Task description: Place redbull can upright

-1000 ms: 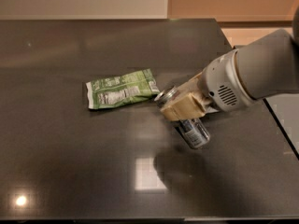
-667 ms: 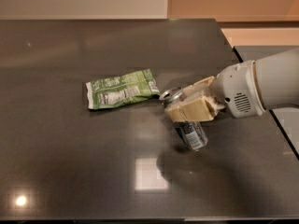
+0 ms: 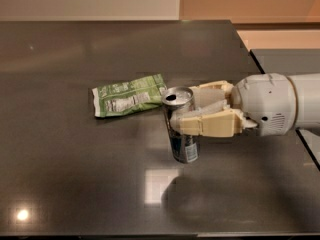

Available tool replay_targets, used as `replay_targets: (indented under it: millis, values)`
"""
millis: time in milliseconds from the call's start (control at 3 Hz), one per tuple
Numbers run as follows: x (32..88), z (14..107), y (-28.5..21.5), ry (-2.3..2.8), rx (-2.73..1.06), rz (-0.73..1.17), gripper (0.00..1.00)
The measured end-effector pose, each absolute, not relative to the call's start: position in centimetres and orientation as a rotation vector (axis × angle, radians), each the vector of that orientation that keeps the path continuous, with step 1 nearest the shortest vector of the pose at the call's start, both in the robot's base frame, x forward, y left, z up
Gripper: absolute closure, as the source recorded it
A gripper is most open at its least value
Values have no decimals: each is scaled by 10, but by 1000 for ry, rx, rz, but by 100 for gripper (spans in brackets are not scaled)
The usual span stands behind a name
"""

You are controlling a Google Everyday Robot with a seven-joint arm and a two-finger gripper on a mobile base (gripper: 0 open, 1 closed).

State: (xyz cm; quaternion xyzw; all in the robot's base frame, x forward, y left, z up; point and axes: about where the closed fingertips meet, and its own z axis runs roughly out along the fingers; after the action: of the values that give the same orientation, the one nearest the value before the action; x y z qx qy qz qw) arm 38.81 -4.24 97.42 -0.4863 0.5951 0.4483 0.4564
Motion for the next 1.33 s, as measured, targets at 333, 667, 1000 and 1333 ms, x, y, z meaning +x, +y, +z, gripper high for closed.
replay_targets:
  millis: [333, 667, 1000, 1333]
  values:
    - [374, 978, -41, 1242, -1286, 1110, 100]
    - [369, 968, -44, 1105, -1342, 1075, 100]
    - [370, 956, -47, 1059, -1356, 1070, 100]
    - [373, 943, -51, 1067, -1345, 1078, 100]
